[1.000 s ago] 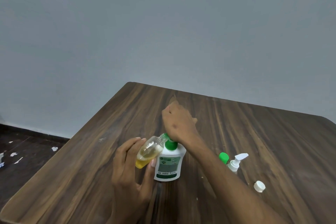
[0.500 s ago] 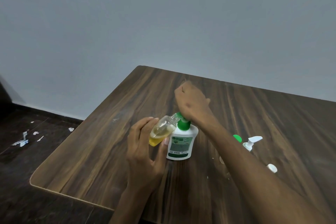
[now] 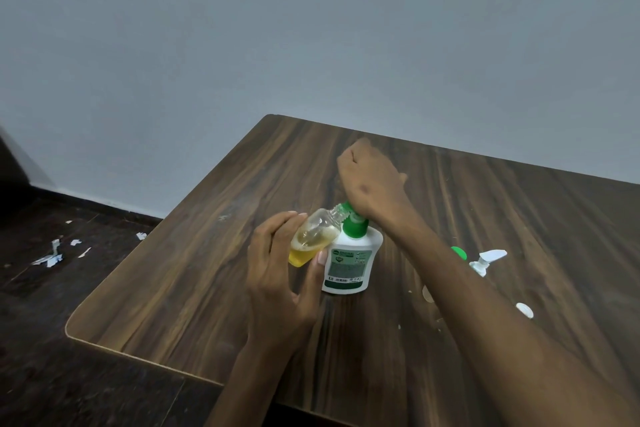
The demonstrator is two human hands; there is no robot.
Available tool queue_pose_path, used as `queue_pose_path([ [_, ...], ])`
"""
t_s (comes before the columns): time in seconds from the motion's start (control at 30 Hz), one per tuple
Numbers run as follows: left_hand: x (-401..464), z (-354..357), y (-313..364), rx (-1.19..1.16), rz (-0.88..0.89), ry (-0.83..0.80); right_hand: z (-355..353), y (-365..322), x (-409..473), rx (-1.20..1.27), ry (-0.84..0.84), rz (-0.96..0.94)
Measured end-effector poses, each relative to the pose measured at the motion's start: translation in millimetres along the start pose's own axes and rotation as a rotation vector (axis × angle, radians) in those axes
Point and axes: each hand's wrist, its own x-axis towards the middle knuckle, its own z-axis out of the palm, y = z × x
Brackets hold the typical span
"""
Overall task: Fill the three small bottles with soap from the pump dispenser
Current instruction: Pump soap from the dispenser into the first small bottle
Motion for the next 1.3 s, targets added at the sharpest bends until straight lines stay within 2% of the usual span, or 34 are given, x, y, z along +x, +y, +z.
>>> queue_pose_path([
  [0.13, 0.0, 0.9, -0.7, 0.01, 0.001, 0.002, 1.6, -0.5, -1.1, 0.029, -0.045, 0.037],
  [0.27, 0.4, 0.6, -0.8, 0.006, -0.001, 0.005, -1.9, -0.7, -1.1, 0.025, -0.002, 0.002],
  [0.37, 0.3, 0.4, 0.1, 0.01, -0.006, 0.003, -1.4, -0.7, -2.6, 0.035, -0.052, 0.029],
  [0.5, 1.0, 0.2, 0.2, 0.002, 0.002, 0.008, -1.6, -0.5, -1.2, 0.024, 0.01, -0.002],
  [0.6, 0.4, -0.1, 0.3, 0.006, -0.008, 0.001, -0.2, 0.1, -2.8, 0.048, -0.03, 0.029],
  [0.73, 0.8, 0.0, -0.1, 0.002, -0.005, 0.005, -1.3, 0.0, -1.5, 0.021, 0.006, -0.012],
  [0.83, 0.1, 0.1, 0.4, 0.002, -0.004, 0.001, -0.9, -0.4, -2.2, 0.049, -0.045, 0.028],
  [0.93, 0.5, -0.4, 0.4, -0.005, -0.008, 0.001, -0.6, -1.3, -0.9, 0.022, 0.01, -0.014],
  [1.07, -0.2, -0.4, 0.4, 0.001, -0.014, -0.003, -2.5, -0.6, -3.4, 0.024, -0.036, 0.021],
  [1.17, -0.6, -0.4, -0.5, 0.001, -0.01, 0.003, -3.2, -1.1, -1.2, 0.014, 0.025, -0.016],
  [1.3, -0.2, -0.3, -0.1, 0.009, -0.005, -0.003, -2.5, 0.1, -4.0, 0.032, -0.028, 0.002],
])
